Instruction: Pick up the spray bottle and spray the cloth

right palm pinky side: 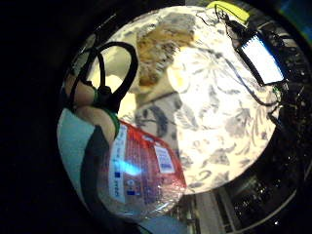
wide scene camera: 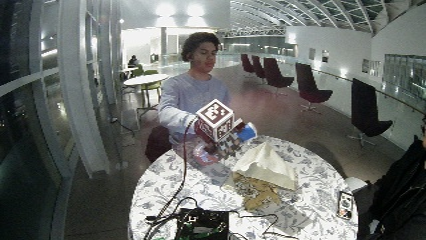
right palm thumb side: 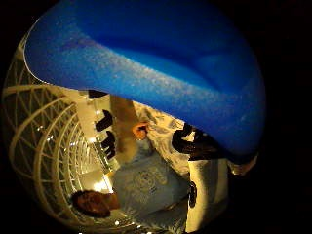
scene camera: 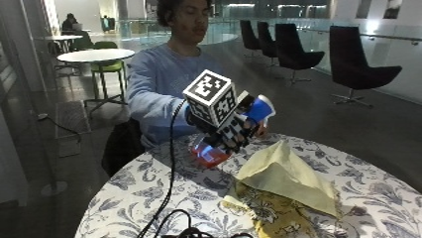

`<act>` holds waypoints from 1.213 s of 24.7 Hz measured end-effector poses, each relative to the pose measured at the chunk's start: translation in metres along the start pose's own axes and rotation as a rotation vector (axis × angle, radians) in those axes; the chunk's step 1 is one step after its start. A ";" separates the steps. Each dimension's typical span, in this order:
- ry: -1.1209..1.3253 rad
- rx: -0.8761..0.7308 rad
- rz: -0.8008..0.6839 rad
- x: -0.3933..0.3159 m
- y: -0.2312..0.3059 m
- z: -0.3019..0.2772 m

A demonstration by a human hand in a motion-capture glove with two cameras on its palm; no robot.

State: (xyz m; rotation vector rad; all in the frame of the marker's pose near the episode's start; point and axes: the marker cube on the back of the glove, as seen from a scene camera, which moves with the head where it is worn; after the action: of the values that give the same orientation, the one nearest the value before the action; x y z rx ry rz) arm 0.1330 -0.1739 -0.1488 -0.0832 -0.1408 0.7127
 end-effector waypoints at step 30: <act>-0.670 0.167 -0.602 -0.217 -0.045 0.201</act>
State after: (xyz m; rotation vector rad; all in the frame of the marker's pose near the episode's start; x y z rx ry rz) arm -0.0317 -0.3450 0.0332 0.3522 -0.7140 0.1235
